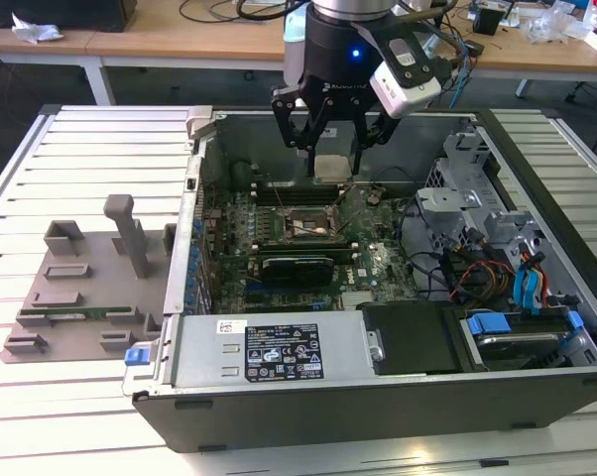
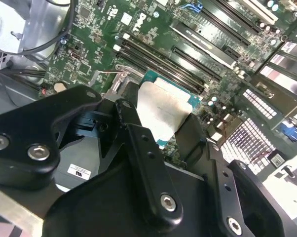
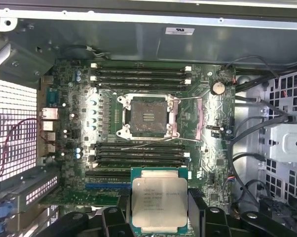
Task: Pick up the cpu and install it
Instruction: 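Pick up the cpu and move it towards the insertion slot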
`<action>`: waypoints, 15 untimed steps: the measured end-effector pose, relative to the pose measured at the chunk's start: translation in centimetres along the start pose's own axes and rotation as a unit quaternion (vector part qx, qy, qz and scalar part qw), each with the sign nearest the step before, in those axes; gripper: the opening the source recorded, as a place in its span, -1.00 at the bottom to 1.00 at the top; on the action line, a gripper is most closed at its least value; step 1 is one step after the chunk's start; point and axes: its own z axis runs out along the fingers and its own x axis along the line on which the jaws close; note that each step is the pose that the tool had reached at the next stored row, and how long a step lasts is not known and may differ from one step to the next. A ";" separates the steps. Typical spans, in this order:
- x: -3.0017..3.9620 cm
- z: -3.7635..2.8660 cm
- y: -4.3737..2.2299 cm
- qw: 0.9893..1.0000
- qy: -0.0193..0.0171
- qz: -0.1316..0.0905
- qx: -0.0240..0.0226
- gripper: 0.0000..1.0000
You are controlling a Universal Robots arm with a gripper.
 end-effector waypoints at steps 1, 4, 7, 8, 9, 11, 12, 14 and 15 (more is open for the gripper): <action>-0.09 0.03 0.03 1.000 0.000 0.000 0.000 0.09; -0.54 0.21 0.16 1.000 0.000 0.000 0.000 0.09; -1.05 0.48 0.32 1.000 0.000 0.000 0.000 0.09; -1.11 0.54 0.34 1.000 0.000 0.000 0.000 0.09; -1.15 0.57 0.35 1.000 0.000 0.000 0.000 0.09; -1.37 0.74 0.44 1.000 0.000 0.000 0.000 0.09; -1.44 0.80 0.47 1.000 0.000 0.000 0.000 0.09; -1.61 0.91 0.62 1.000 0.000 0.000 0.000 0.09; -1.72 0.97 0.76 1.000 0.000 0.000 0.000 0.09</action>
